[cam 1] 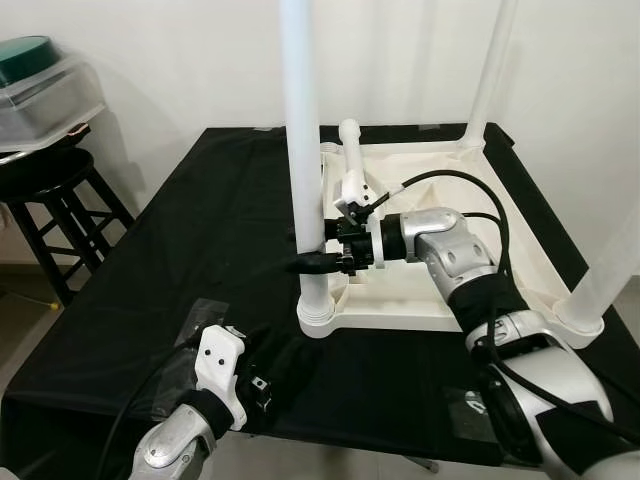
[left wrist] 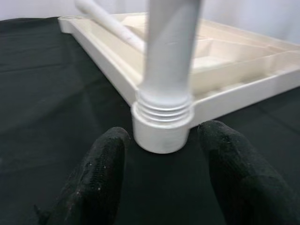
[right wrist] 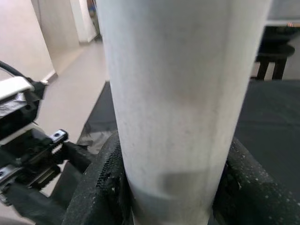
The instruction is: Building children table
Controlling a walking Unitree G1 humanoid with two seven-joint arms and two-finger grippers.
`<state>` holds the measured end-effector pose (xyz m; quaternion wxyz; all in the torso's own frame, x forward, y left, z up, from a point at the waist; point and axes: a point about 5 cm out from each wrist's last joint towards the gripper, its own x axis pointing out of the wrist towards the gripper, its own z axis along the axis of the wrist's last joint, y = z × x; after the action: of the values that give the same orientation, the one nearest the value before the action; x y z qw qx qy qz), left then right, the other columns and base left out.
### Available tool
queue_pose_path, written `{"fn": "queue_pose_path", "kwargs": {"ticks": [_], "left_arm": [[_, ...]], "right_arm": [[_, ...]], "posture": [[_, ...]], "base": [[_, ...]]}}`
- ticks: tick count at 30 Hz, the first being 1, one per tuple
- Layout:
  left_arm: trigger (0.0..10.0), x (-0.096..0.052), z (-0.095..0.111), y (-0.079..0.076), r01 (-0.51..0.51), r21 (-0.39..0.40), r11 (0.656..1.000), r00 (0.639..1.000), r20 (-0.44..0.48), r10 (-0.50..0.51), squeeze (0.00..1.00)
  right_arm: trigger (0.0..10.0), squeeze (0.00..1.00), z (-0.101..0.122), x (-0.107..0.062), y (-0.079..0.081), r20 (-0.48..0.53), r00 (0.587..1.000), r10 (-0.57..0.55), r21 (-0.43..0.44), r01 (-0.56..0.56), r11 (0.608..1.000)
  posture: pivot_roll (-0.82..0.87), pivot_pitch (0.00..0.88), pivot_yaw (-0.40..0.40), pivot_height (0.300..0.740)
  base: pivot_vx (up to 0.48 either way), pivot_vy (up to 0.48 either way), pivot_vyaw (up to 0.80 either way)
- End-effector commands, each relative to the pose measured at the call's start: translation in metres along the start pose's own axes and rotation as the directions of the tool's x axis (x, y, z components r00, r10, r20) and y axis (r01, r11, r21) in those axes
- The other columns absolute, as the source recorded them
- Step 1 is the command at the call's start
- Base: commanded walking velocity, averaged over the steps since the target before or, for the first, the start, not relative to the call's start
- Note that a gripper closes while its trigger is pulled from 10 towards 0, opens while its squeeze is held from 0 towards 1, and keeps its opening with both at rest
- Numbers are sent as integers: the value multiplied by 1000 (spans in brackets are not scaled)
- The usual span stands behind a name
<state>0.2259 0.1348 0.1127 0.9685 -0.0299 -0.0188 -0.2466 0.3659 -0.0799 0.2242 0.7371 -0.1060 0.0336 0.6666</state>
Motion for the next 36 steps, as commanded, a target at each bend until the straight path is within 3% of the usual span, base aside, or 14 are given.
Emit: {"fn": "queue_pose_path", "kwargs": {"ticks": [1, 7, 8, 10, 11, 13, 23, 24, 25, 26, 27, 31, 35, 36], "left_arm": [[10000, -3, -2, 3, -26, 14, 1000, 1000, -7, 26, 0], [10000, -5, -2, 2, -31, 12, 999, 999, -11, 31, 0], [10000, -6, -1, 2, -42, 16, 999, 999, -13, 42, 0], [10000, -9, -1, 5, -57, 21, 998, 998, -17, 58, 0], [10000, -9, -1, 5, -57, 21, 998, 998, -17, 58, 0], [10000, -9, -1, 6, -64, 17, 998, 998, -21, 65, 0], [10000, -6, -2, 3, -61, -4, 998, 998, -23, 61, 0], [10000, -5, -2, 2, -64, -2, 998, 998, -21, 64, 0], [10000, -5, -3, 2, -65, -3, 998, 998, -22, 65, 0], [10000, -5, -3, 2, -65, -3, 998, 998, -22, 65, 0], [10000, -4, -3, 1, -65, -7, 998, 998, -23, 65, 0], [10000, -3, -4, 1, -58, -17, 998, 998, -27, 57, 0], [10000, -1, -4, 1, -55, -20, 998, 998, -28, 55, 0], [10000, -1, -4, 1, -55, -20, 998, 998, -28, 55, 0]], "right_arm": [[0, 0, -8, 7, 7, -5, 998, 62, 14, -62, 998], [0, 0, -27, -10, 1, -2, 983, -181, 55, 181, 982], [0, 0, -40, -9, 6, -33, 944, -328, 108, 329, 938], [0, 0, -79, 1, 24, -301, 618, -726, 81, 775, 627], [0, 0, -79, 1, 24, -301, 618, -726, 81, 775, 627], [0, 0, -102, 16, 77, -403, 599, -691, 159, 790, 592], [0, 0, -78, 12, 47, -316, 631, -709, 114, 767, 631], [10000, 0, -72, 15, 40, -295, 636, -713, 132, 766, 629], [10000, 392, -64, 19, 34, -254, 650, -716, 134, 757, 639], [10000, 392, -64, 19, 34, -254, 650, -716, 134, 757, 639], [10000, 1000, -56, 22, 30, -211, 671, -711, 154, 741, 653], [10000, 1000, -24, 26, 26, -73, 713, -698, 176, 698, 694], [10000, 1000, -1, 28, 27, 54, 871, -488, 109, 481, 870], [10000, 1000, -1, 28, 27, 54, 871, -488, 109, 481, 870]], "posture": [[32, 40, 56, 740], [14, 56, 58, 740], [16, 62, 49, 740], [1, 80, 54, 740], [1, 80, 54, 740], [-4, 90, 67, 740], [-13, 77, 41, 740], [-9, 68, 36, 740], [-11, 65, 39, 740], [-11, 65, 39, 740], [-14, 61, 40, 740], [-16, 58, 42, 740], [-17, 56, 46, 740], [-17, 56, 46, 740]], "base": [[0, 0, 0], [0, 0, 0], [0, 0, 0], [0, 0, 0], [0, 0, 0], [0, 0, 0], [0, 0, 0], [0, 0, 0], [0, 0, 0], [0, 0, 0], [0, 0, 0], [0, 0, 0], [0, 0, 0], [0, 0, 0]]}}
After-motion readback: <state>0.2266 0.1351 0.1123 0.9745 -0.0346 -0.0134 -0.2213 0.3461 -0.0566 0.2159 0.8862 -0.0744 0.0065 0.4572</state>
